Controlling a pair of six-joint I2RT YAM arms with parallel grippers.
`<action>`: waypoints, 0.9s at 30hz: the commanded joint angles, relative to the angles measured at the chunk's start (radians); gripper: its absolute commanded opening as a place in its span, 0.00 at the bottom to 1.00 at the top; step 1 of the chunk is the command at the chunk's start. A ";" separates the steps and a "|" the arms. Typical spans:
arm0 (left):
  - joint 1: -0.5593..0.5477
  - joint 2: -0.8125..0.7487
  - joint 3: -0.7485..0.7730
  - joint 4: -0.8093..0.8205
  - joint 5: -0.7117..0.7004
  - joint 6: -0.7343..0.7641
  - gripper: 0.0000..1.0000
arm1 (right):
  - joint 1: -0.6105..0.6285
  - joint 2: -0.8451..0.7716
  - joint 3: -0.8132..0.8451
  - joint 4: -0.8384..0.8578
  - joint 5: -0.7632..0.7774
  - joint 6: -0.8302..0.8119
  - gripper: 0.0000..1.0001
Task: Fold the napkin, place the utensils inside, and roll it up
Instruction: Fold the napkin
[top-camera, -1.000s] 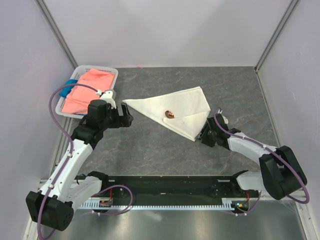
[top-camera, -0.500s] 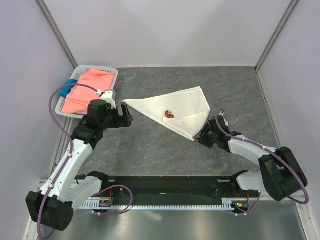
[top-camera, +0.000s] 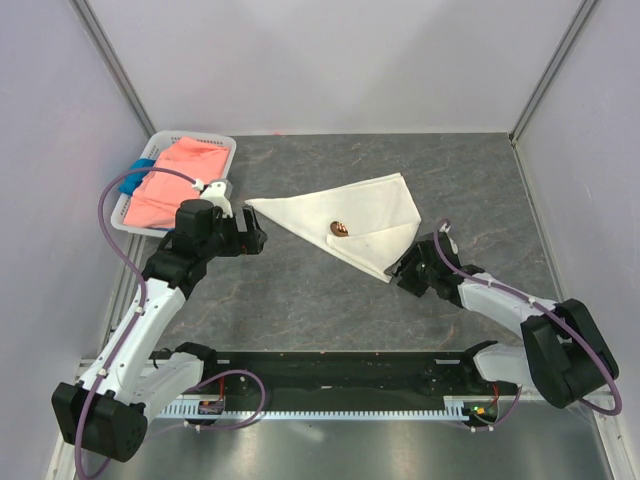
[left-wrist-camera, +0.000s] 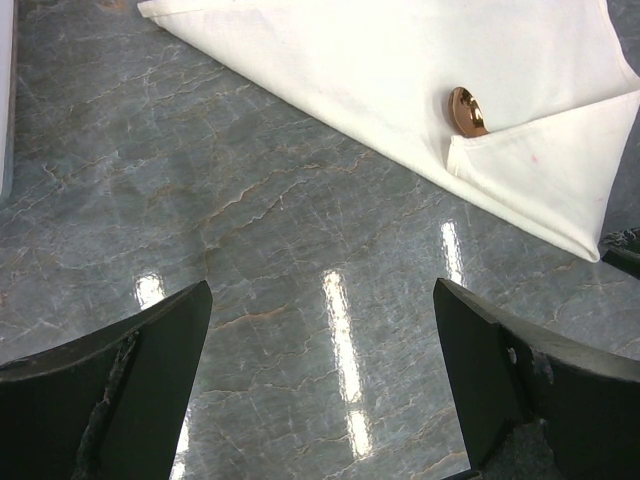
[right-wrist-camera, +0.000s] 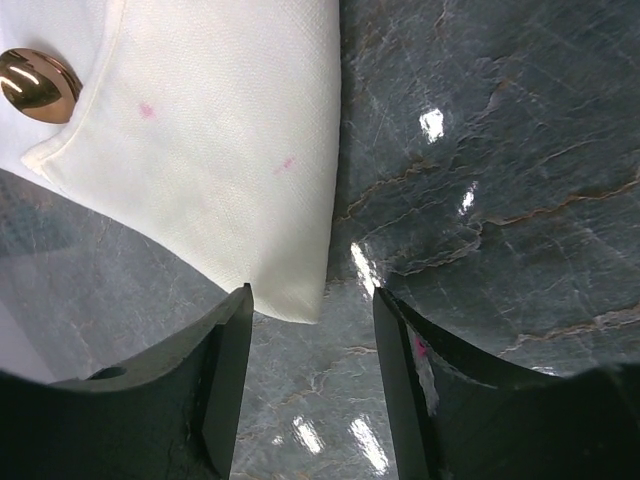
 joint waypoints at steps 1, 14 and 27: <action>-0.001 -0.001 -0.005 0.039 0.022 -0.011 1.00 | -0.006 0.037 -0.010 0.037 -0.011 0.004 0.59; -0.002 0.002 -0.008 0.039 0.023 -0.011 1.00 | -0.004 0.092 0.000 0.050 0.001 -0.035 0.53; -0.002 0.006 -0.005 0.038 0.026 -0.011 1.00 | -0.006 0.097 -0.003 0.022 0.093 -0.078 0.35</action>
